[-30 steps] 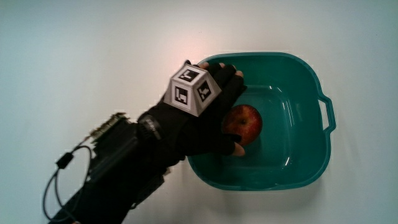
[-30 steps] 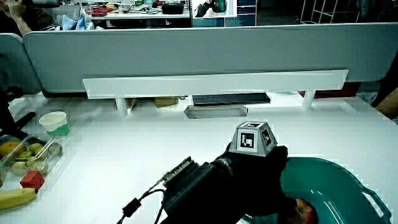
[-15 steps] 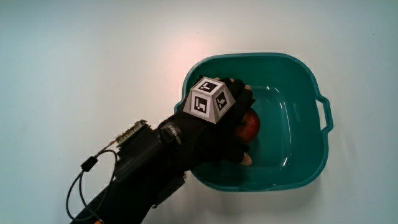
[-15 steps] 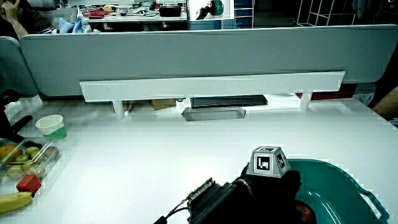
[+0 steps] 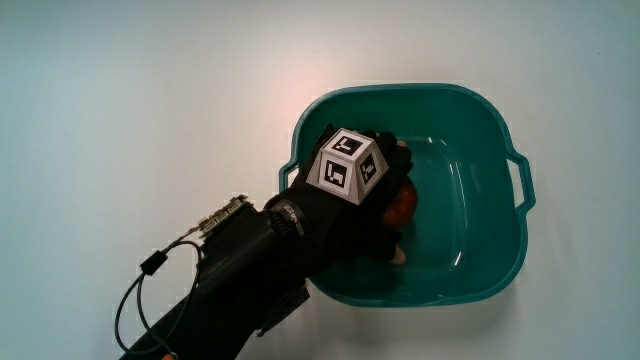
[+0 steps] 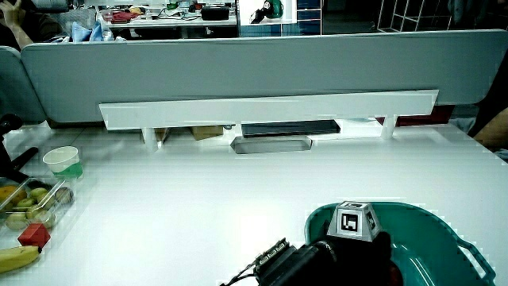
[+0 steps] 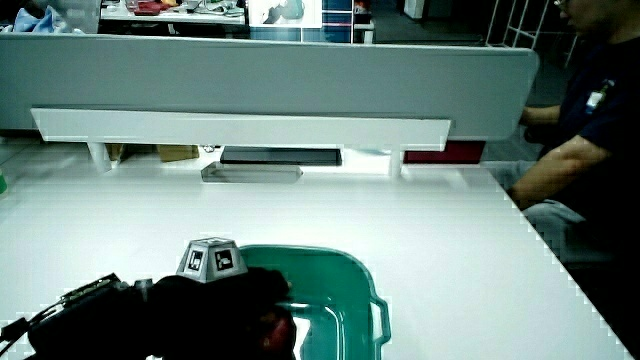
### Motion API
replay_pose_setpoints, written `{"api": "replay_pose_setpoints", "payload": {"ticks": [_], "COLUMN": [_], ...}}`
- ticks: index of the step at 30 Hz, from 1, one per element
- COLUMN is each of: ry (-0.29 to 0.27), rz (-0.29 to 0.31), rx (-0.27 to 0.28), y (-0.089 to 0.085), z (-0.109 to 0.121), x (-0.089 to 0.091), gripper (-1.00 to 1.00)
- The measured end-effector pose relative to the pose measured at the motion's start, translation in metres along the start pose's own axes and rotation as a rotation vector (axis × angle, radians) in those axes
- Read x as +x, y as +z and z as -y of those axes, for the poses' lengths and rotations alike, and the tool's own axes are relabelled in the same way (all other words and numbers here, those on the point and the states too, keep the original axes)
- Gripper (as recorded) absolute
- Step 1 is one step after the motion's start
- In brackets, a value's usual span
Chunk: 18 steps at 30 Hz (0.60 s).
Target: Pick apple from plate
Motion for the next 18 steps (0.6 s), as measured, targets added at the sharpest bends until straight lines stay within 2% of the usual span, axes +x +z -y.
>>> {"api": "replay_pose_setpoints", "payload": {"ticks": [3, 6, 7, 11, 17, 18], "ry": [-0.013, -0.006, -0.006, -0.003, -0.024, -0.032], "rz": [-0.006, -0.009, -0.002, -0.009, -0.013, -0.014], "rx": [0.036, 0.048, 0.037, 0.060, 0.083, 0.094], "y": [-0.0010, -0.0010, -0.0004, -0.0006, -0.0024, -0.0025], "z": [0.0000, -0.0013, -0.0010, 0.0001, 0.0003, 0.0003], "x": [0.0006, 0.0014, 0.0014, 0.0028, 0.0038, 0.0040], "gripper": [0.30, 0.45, 0.50, 0.70, 1.00, 1.00]}}
